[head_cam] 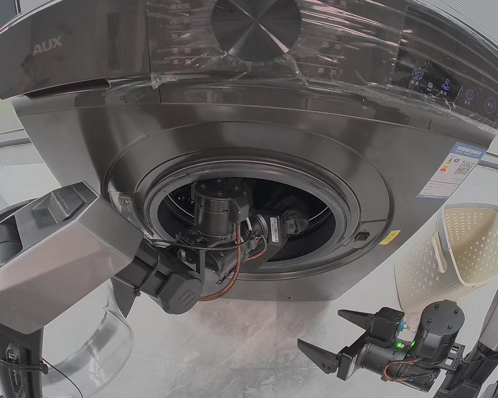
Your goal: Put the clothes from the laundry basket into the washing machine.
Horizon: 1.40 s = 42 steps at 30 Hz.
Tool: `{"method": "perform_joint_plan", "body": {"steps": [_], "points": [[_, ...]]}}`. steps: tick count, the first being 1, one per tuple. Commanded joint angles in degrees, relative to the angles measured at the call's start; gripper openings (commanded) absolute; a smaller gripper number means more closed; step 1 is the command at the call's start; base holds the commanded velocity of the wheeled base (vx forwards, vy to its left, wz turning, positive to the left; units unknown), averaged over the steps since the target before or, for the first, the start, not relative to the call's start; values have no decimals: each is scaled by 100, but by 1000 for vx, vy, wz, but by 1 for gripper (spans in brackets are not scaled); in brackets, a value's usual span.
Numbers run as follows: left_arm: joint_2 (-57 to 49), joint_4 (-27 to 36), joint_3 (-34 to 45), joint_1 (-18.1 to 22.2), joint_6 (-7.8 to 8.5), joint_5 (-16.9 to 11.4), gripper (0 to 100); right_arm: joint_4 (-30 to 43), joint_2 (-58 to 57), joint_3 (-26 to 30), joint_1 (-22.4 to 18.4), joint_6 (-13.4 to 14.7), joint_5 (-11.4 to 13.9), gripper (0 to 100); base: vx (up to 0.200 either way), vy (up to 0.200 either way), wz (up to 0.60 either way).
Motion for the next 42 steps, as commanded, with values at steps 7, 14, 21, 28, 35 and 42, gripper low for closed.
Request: {"method": "perform_joint_plan", "body": {"steps": [7,14,21,28,35,42], "points": [[307,-68,-112,11,65,8,100,-1,20,-16,-1,-1,-2,100,0,0,0],[289,-130,3,11,108,17,100,-1,-6,11,-1,-1,-2,100,0,0,0],[351,-156,-41,20,135,17,100,-1,20,2,-1,-1,-2,100,0,0,0],[456,-279,-191,47,135,34,100,-1,20,2,-1,-1,-2,100,0,0,0],[1186,-420,-1606,319,108,184,100,-1,29,-7,8,-1,-2,100,0,0,0],[1599,-402,-2080,416,135,219,100,-1,29,2,-27,-1,7,100,0,0,0]]}}
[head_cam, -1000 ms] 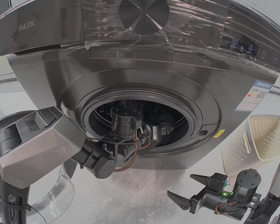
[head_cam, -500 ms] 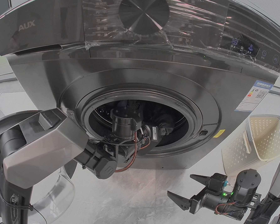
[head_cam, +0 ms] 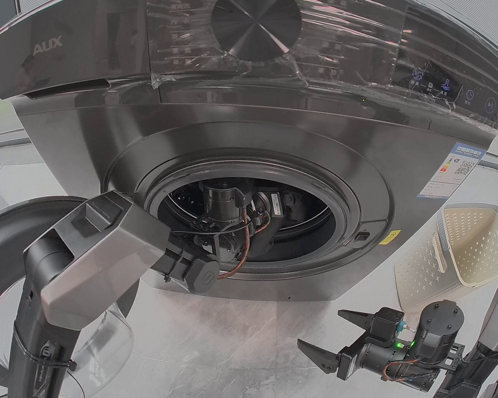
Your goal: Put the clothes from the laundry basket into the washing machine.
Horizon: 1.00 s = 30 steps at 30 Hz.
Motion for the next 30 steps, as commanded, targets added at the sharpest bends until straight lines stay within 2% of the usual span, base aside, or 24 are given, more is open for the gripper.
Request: {"method": "perform_joint_plan", "body": {"steps": [1,15,23,28,29,30], "points": [[554,-17,-413,119,9,76,100,-1,11,4,-17,-1,3,100,0,0,0],[633,44,-343,127,53,102,100,-1,37,13,9,8,3,100,0,0,0],[1020,176,-1169,259,36,252,100,-1,108,4,9,8,3,100,0,0,0],[1011,211,-1090,286,36,252,100,-1,116,4,9,8,3,100,0,0,0],[1011,202,-1020,268,53,243,0,-1,116,4,0,16,3,100,0,0,0],[1002,193,-993,259,53,243,0,-1,116,4,0,16,3,100,0,0,0]]}}
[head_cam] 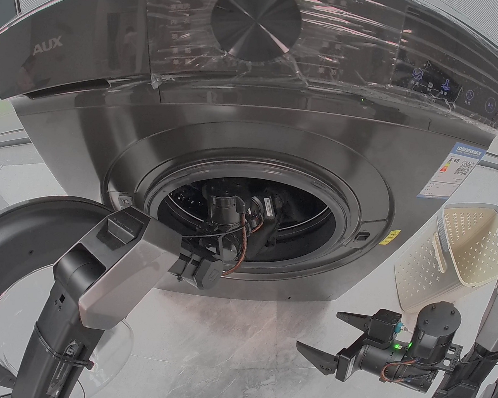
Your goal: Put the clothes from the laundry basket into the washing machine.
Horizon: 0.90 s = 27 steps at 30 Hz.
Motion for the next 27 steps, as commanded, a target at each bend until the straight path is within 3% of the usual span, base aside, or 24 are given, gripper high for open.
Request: {"method": "perform_joint_plan", "body": {"steps": [1,7,13,25,26,27], "points": [[68,-11,117,-19,12,-7,0,-1,33,-9,-7,-3,1,100,0,0,0],[112,24,-94,25,21,2,0,-1,33,0,2,5,1,100,0,0,0],[393,41,-1412,376,-15,485,0,-1,69,0,2,5,1,100,0,0,0],[464,15,-1403,368,-15,485,0,-10,156,0,2,5,1,100,0,0,0],[464,15,-1386,359,-15,485,100,-10,156,0,2,5,-8,100,0,0,0],[446,15,-1324,350,-15,485,100,-10,156,8,2,5,-8,100,0,0,0]]}}
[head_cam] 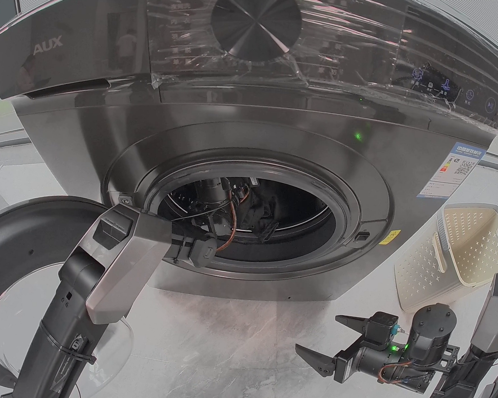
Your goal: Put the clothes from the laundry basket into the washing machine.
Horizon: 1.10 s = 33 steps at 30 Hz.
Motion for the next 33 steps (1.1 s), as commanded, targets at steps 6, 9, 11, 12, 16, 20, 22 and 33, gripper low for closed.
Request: {"method": "perform_joint_plan", "body": {"steps": [6,9,11,12,16,20,22,33], "points": [[-351,46,877,-140,-1,-3,100,-8,21,-2,-1,-1,7,100,0,0,0],[-1098,178,2222,-351,8,-179,100,1,12,7,-1,-1,7,100,0,0,0],[-1432,230,2811,-474,8,-346,100,1,12,7,-1,-1,-2,100,0,0,0],[-1599,266,3101,-526,8,-416,100,1,12,7,-1,-1,-2,100,0,0,0],[-2109,301,3874,-755,43,-521,100,1,12,-10,8,-1,-2,100,0,0,0],[-2373,292,4331,-913,52,-521,100,1,-23,-2,8,-10,7,100,0,0,0],[-2470,283,4542,-992,60,-521,100,1,-40,-2,8,-10,7,100,0,0,0],[-2909,230,5166,-1150,148,-592,100,1,-58,-10,8,-10,7,100,0,0,0]]}}
